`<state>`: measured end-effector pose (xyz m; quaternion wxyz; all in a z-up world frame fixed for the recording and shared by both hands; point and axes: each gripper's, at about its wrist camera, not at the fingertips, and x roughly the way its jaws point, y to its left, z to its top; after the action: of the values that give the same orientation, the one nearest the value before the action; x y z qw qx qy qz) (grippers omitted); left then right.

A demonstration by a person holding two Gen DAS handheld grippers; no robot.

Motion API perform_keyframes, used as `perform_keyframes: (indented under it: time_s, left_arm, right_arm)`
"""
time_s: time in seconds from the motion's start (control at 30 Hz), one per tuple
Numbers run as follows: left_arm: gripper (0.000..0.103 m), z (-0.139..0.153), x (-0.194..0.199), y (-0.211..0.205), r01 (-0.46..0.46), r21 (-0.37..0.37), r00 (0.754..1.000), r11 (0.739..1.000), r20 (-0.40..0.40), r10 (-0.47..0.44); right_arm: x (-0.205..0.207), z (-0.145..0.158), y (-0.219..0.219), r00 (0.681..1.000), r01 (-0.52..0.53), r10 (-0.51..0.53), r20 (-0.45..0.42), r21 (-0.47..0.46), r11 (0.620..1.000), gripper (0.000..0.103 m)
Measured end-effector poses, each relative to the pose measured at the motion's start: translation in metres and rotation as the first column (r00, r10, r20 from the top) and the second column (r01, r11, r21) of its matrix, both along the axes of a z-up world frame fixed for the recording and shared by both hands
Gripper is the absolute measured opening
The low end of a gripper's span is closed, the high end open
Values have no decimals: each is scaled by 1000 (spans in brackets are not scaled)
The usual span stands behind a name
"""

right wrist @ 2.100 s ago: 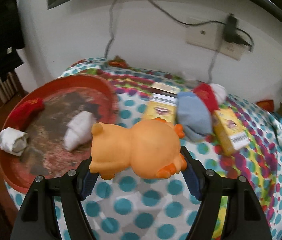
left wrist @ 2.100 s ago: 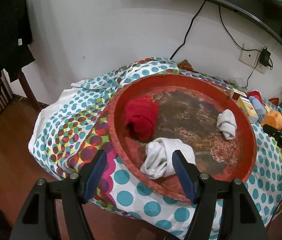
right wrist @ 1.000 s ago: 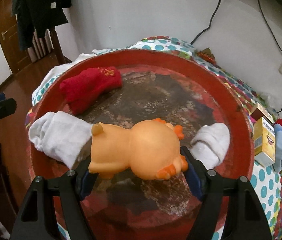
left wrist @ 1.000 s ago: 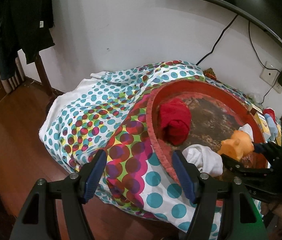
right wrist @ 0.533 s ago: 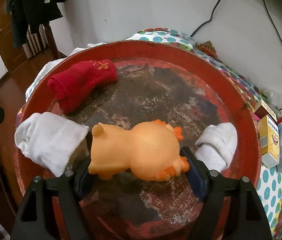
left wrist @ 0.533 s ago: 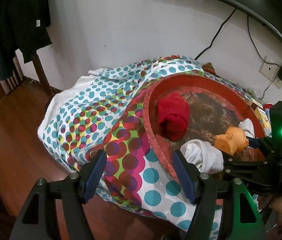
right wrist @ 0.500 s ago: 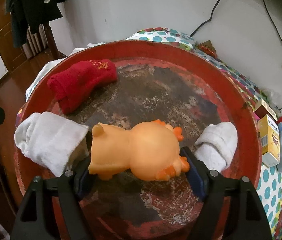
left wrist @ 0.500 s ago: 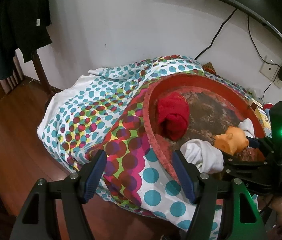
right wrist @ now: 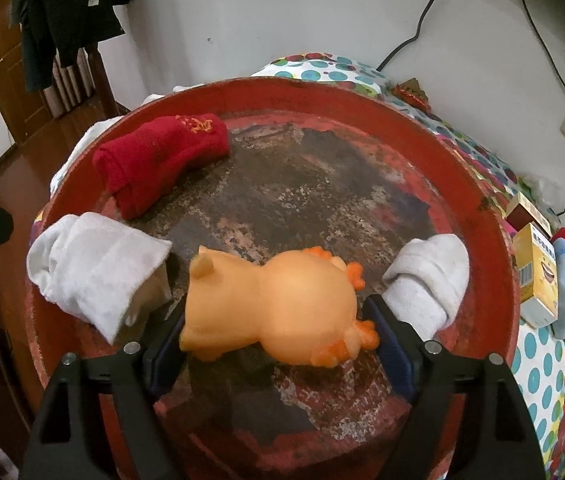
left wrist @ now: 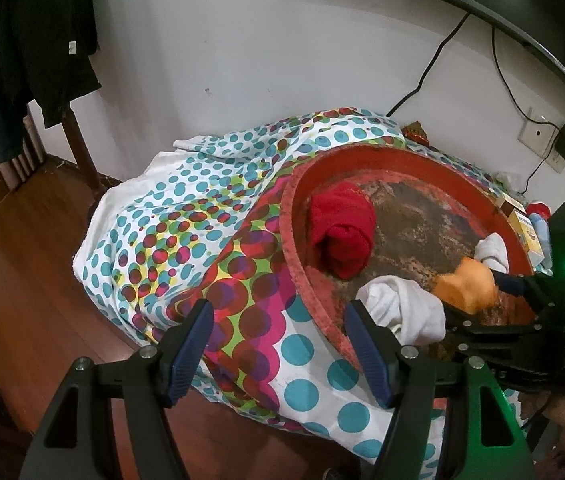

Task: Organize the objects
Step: 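Lower the orange toy onto the tray and open the right gripper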

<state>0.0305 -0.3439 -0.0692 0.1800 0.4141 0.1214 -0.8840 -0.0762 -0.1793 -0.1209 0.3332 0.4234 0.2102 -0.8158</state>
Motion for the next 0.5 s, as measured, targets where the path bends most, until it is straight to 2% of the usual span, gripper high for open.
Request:
perform_keyframes:
  time_s: [0.3,0.5]
  left_arm:
    - [70,-1,-3,7,16,-21,1000,1000,9,-16]
    - [70,-4,-7,14,31,-28,999,999,23,-30]
  right_arm:
    - [1,21,15,1000,6,-7,-28,-42,999,85]
    - [1,34,41,999,27,-30,-32,-88,996,86]
